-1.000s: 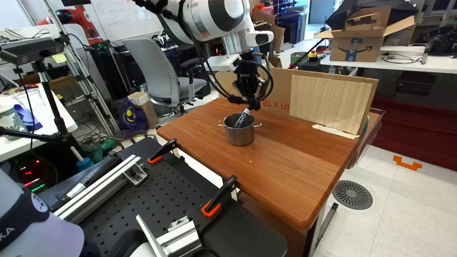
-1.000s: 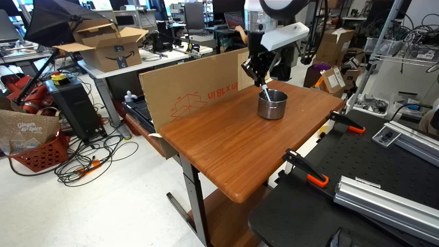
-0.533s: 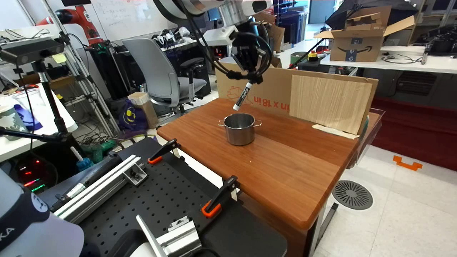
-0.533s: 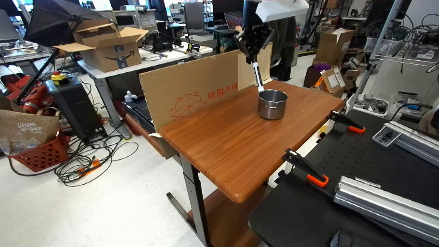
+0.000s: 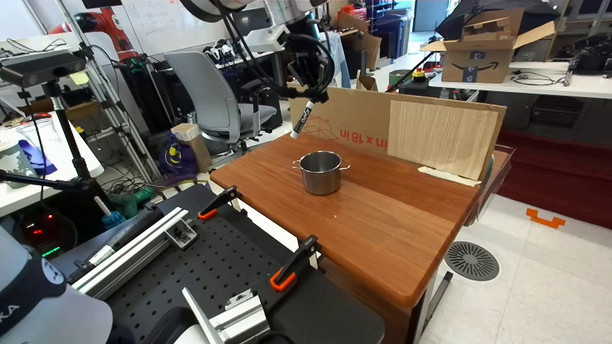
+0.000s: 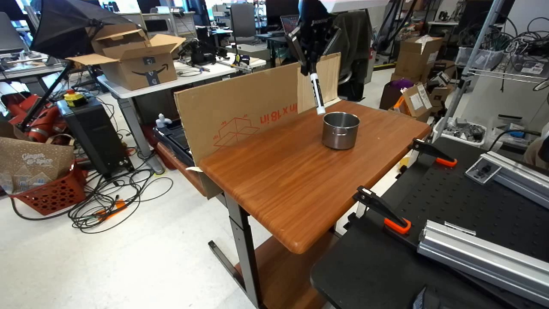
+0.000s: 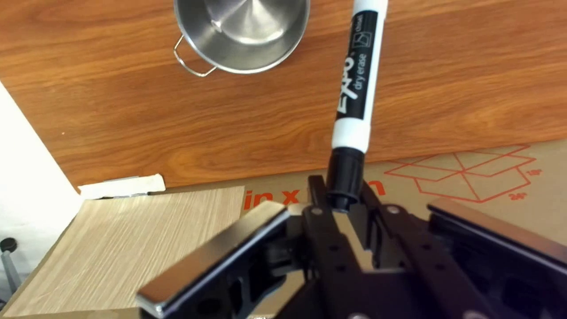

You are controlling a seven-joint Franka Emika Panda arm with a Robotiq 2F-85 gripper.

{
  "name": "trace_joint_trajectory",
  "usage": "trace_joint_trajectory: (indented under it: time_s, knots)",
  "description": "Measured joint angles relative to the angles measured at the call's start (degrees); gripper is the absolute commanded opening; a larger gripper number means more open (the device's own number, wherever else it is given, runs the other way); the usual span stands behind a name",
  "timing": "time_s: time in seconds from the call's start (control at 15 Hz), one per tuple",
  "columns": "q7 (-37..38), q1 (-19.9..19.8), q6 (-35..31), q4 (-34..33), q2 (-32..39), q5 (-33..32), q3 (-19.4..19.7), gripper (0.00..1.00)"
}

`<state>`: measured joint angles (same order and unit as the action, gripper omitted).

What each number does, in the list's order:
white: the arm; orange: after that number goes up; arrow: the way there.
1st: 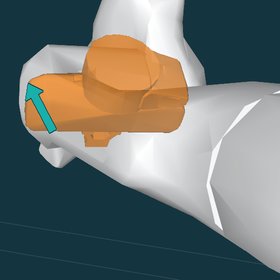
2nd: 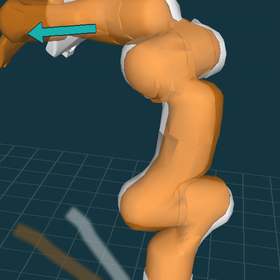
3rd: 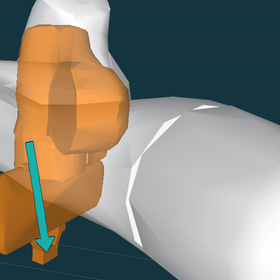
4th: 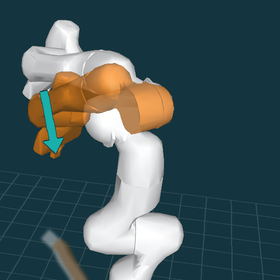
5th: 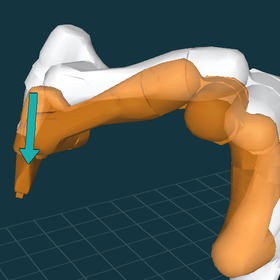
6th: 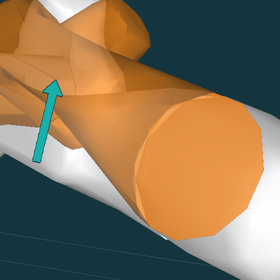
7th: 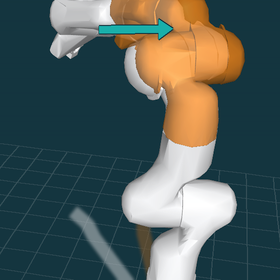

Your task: Move marker from the silver bowl to the table

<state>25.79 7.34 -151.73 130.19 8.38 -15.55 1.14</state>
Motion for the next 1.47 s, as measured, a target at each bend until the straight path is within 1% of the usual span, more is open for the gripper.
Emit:
trace_joint_trajectory:
  time_s: [0.33,0.6,1.0,1.47]
  knots:
    - [0.5,2.3,0.0,1.1,3.1,0.0,-1.7,0.04]
    - [1.2,4.4,0.2,-0.8,7.7,-0.1,-1.7,0.04]
    - [1.6,6.9,1.1,-5.8,15.2,-0.2,-0.6,0.04]
    - [2.4,10.6,3.8,-11.0,20.8,-1.0,2.2,0.04]
